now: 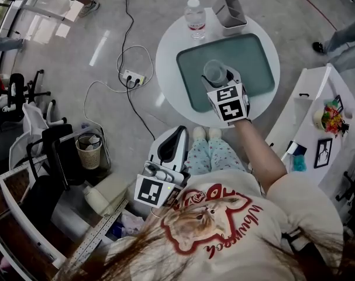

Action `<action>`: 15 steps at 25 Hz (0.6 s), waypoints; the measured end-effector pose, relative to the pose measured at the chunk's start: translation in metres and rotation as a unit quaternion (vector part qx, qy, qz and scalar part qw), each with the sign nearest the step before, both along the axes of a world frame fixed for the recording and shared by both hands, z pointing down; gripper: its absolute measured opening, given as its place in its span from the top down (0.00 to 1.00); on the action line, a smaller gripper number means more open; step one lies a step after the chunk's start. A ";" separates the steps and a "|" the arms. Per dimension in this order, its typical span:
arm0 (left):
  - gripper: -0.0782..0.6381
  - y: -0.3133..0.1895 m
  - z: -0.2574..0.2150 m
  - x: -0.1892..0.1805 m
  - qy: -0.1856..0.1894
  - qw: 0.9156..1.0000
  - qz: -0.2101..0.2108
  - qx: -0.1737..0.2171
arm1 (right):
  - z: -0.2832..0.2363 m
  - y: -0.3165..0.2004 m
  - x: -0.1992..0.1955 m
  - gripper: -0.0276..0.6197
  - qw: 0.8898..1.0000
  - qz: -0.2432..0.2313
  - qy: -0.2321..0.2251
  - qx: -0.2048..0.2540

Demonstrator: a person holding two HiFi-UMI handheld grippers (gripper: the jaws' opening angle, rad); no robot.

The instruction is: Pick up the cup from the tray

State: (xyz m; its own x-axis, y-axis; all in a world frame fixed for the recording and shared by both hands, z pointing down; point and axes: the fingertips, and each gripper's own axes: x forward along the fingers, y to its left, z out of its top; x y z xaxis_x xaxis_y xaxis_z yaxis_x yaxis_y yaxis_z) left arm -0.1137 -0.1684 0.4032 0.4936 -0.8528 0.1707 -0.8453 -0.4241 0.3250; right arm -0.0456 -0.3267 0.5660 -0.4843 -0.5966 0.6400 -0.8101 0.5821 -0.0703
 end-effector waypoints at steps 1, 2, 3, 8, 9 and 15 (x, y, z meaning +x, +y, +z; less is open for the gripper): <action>0.87 0.001 0.000 -0.001 -0.001 1.000 0.000 0.003 | -0.001 0.002 0.000 0.54 1.000 0.000 -0.001 0.001; 0.87 0.001 -0.001 -0.001 0.000 1.000 0.000 0.005 | -0.003 0.004 0.000 0.54 1.000 0.001 -0.002 0.001; 0.87 0.002 -0.001 -0.001 0.001 1.000 0.001 0.007 | -0.004 0.005 0.000 0.54 1.000 0.002 -0.003 0.002; 0.87 0.004 -0.007 0.001 0.008 1.000 0.010 0.011 | -0.016 0.013 0.001 0.54 1.000 0.000 0.003 0.013; 0.87 0.005 -0.007 0.000 0.007 1.000 0.010 0.014 | -0.019 0.014 0.001 0.54 1.000 0.000 0.004 0.015; 0.87 0.008 -0.011 0.001 0.006 0.999 0.019 0.026 | -0.032 0.023 0.002 0.54 1.000 0.000 0.000 0.024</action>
State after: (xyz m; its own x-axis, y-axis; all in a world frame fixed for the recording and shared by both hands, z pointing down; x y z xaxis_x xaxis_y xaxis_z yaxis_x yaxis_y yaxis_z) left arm -0.1125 -0.1604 0.3926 0.5266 -0.8414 0.1211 -0.8251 -0.4717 0.3110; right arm -0.0434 -0.3037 0.5335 -0.4849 -0.6268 0.6100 -0.8097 0.5853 -0.0422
